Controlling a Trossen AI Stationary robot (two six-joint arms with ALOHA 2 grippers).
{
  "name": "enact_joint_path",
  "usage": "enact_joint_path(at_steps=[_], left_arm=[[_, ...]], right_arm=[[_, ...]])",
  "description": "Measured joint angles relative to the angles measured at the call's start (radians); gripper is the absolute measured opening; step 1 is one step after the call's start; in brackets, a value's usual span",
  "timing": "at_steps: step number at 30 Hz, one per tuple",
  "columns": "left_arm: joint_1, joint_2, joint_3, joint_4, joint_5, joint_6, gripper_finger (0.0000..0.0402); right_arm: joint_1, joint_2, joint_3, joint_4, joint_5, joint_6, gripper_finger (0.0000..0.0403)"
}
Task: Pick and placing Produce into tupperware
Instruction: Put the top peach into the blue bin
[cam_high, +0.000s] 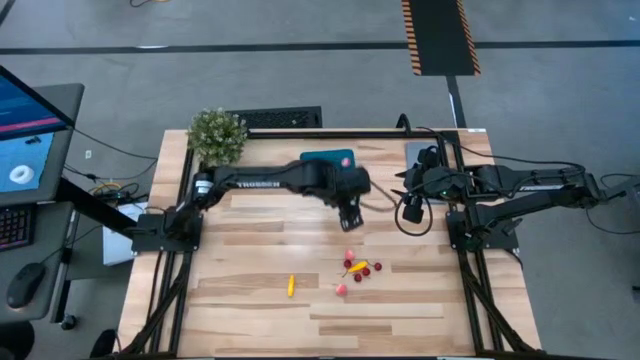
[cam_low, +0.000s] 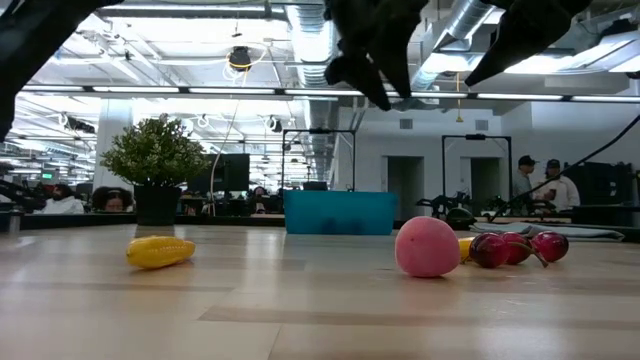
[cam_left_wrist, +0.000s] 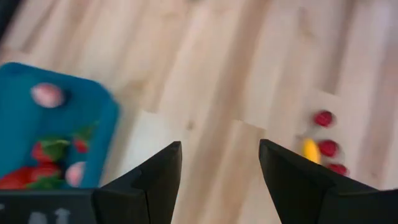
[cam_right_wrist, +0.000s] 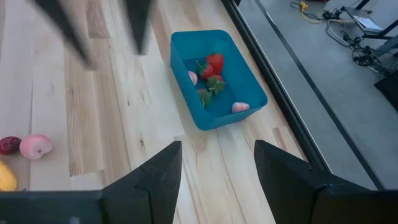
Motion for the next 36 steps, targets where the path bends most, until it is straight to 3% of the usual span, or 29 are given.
enact_joint_path(at_steps=[12, 22, 28, 36], left_arm=[[-0.146, 0.059, 0.000, 0.076, -0.124, -0.091, 0.0205], [-0.149, 0.209, -0.004, 0.193, -0.100, -0.157, 0.0205], [-0.153, 0.266, -0.004, 0.163, -0.066, -0.247, 0.0205], [-0.189, 0.266, 0.005, 0.036, -0.114, -0.348, 0.0205]], right_arm=[[0.000, 0.000, 0.000, -0.001, 0.000, 0.000, 0.0225], [0.001, 0.005, 0.002, -0.013, 0.000, 0.000, 0.0225], [0.001, 0.015, 0.000, -0.009, 0.000, -0.005, 0.0225], [0.001, 0.017, 0.000, -0.004, 0.000, -0.026, 0.0225]])
